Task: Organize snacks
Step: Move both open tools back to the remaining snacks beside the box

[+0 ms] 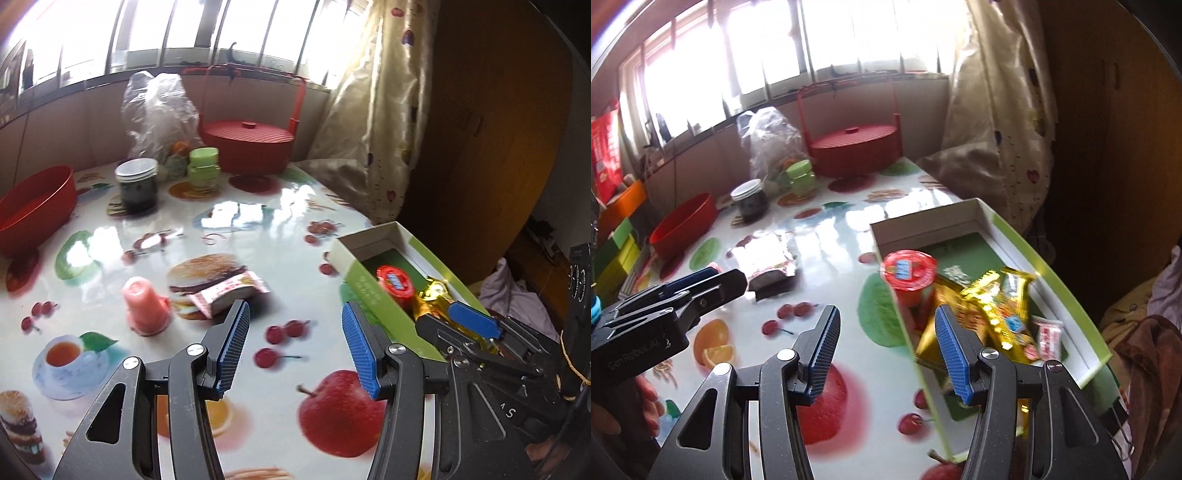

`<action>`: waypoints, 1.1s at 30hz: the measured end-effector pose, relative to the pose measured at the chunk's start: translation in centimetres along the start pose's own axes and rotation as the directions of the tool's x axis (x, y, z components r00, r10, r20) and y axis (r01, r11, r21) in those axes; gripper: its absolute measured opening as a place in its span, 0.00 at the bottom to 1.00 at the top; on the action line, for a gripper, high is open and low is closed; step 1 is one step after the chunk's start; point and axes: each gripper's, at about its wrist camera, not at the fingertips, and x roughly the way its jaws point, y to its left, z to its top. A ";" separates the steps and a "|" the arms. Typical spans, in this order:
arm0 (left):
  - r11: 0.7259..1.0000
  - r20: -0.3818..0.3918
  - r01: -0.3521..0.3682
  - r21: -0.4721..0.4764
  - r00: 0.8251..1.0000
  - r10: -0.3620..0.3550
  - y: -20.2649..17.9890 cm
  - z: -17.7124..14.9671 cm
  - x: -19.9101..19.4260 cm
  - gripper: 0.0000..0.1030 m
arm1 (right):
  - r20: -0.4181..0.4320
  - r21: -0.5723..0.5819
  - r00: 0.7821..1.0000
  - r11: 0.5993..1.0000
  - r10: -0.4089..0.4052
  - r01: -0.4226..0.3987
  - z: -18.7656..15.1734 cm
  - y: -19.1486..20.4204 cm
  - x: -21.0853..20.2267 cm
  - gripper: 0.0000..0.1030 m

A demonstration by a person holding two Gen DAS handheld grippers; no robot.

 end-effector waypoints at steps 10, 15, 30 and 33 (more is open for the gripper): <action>0.997 0.002 -0.054 -0.048 0.999 0.054 3.2 -0.5 -0.6 0.52 | -0.025 -0.053 0.999 0.998 0.041 -0.042 0.7 2.6 1.9 0.52; 0.993 0.002 -0.088 -0.078 0.996 0.089 5.0 -0.8 -0.9 0.52 | -0.041 -0.083 0.997 0.995 0.059 -0.062 1.1 3.8 3.0 0.52; 0.979 -0.005 -0.143 -0.147 0.990 0.144 9.7 -1.6 -1.7 0.52 | -0.131 -0.069 0.985 0.990 0.112 -0.122 2.8 7.1 8.5 0.52; 0.977 -0.004 -0.144 -0.157 0.989 0.145 10.3 -1.8 -1.9 0.52 | -0.149 -0.071 0.983 0.990 0.110 -0.122 3.1 8.0 9.7 0.52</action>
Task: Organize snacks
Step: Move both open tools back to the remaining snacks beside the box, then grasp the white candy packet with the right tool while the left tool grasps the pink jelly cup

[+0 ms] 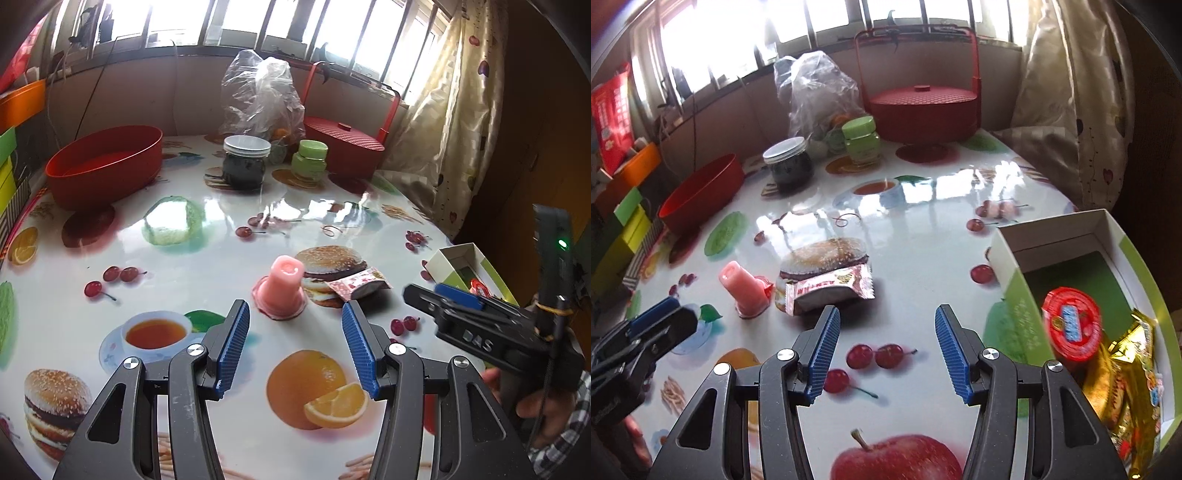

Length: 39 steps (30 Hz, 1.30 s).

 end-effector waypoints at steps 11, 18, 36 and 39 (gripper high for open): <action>0.999 -0.005 0.000 -0.041 1.000 0.000 2.1 -0.4 0.0 0.52 | -0.060 0.070 0.998 0.998 -0.001 0.006 2.4 1.2 4.5 0.55; 0.998 -0.014 0.000 -0.059 1.000 -0.001 3.0 -0.6 0.2 0.52 | -0.092 0.040 0.995 0.999 -0.027 0.030 3.0 2.5 6.2 0.58; 0.999 -0.050 0.039 -0.032 0.998 -0.040 1.7 0.0 2.0 0.52 | -0.072 -0.058 0.993 0.994 -0.098 0.094 1.0 2.6 4.7 0.59; 0.999 -0.047 0.041 -0.020 0.998 -0.042 1.2 0.4 2.4 0.52 | -0.061 -0.064 0.993 0.993 -0.102 0.098 1.0 2.5 4.8 0.59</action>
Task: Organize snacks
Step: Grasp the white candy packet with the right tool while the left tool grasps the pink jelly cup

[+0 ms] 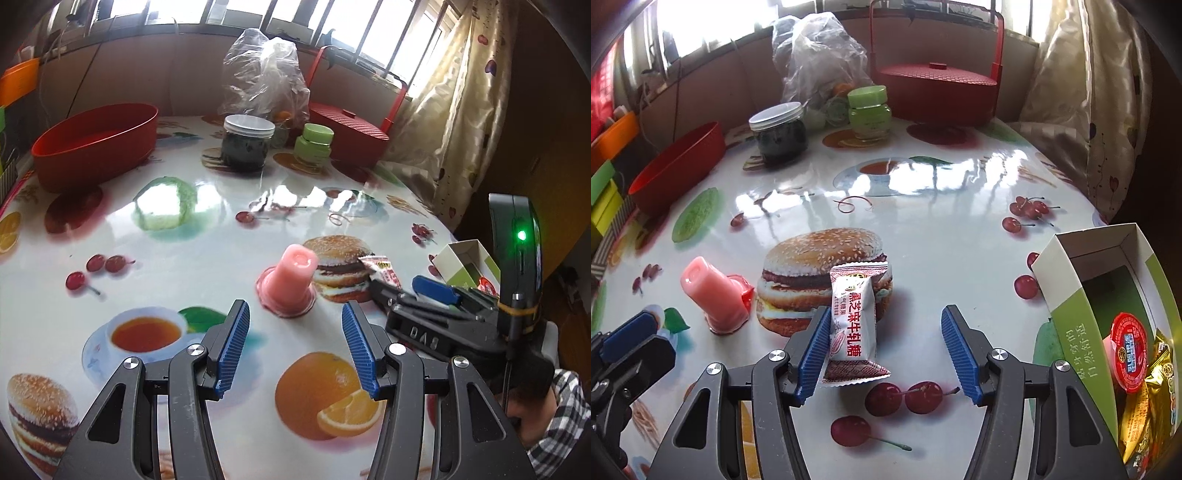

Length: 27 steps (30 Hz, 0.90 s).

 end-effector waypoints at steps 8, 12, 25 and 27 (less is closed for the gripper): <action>1.000 0.004 -0.015 0.019 1.000 0.015 -0.7 1.1 1.5 0.52 | 0.008 -0.018 1.000 1.000 -0.005 0.005 -0.2 0.1 -0.1 0.59; 1.000 -0.003 -0.022 0.012 1.000 0.022 -0.5 1.4 2.5 0.52 | 0.015 -0.023 1.000 1.000 -0.009 0.010 -0.2 0.2 -0.1 0.56; 0.997 -0.011 -0.064 0.035 0.998 0.064 -0.5 1.8 4.5 0.52 | 0.032 -0.017 0.999 1.000 -0.020 0.020 -0.4 0.1 -0.3 0.51; 0.997 -0.010 -0.068 0.037 0.998 0.068 -0.5 1.8 4.6 0.52 | 0.032 -0.017 0.999 1.000 -0.019 0.020 -0.4 0.1 -0.3 0.51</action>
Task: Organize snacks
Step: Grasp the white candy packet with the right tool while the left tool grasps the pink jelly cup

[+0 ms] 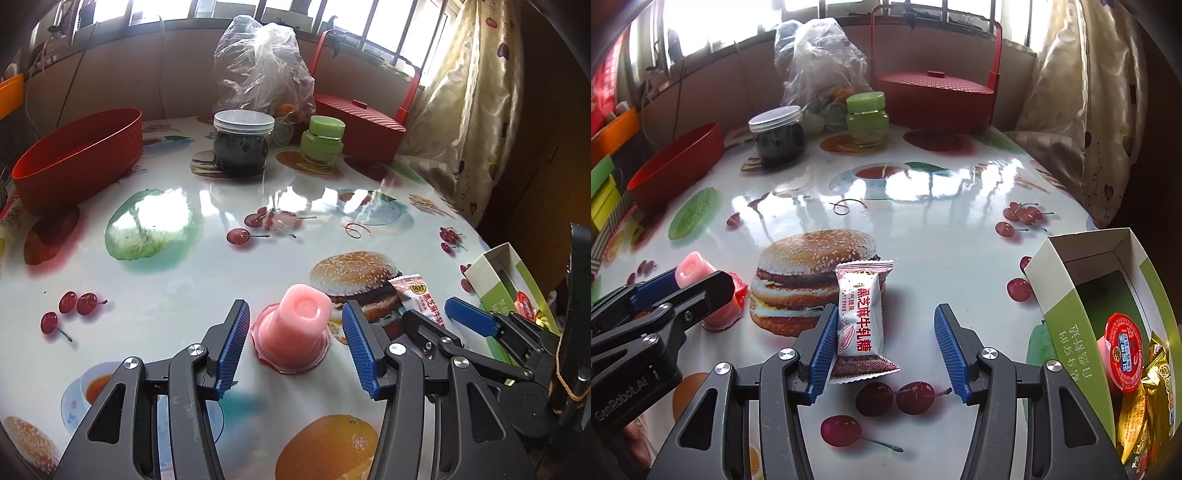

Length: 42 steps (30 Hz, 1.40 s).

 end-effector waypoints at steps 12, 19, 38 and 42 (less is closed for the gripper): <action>1.000 -0.006 -0.016 0.023 1.000 0.016 -0.4 0.0 0.3 0.35 | 0.000 0.000 1.000 1.000 0.001 -0.001 0.0 0.0 0.0 0.51; 0.999 -0.004 -0.019 0.027 1.000 0.020 -0.4 0.0 0.3 0.32 | 0.001 0.000 1.000 1.000 0.001 -0.001 0.0 0.0 0.0 0.51; 0.999 0.019 -0.021 0.040 1.000 0.020 -0.7 0.0 -0.2 0.30 | 0.008 0.003 1.000 1.000 0.003 -0.004 -0.1 0.0 -0.3 0.33; 0.999 0.023 -0.020 0.044 1.000 0.019 -0.7 0.0 -0.5 0.30 | 0.009 0.004 1.000 1.000 0.011 -0.011 0.0 0.1 -0.5 0.22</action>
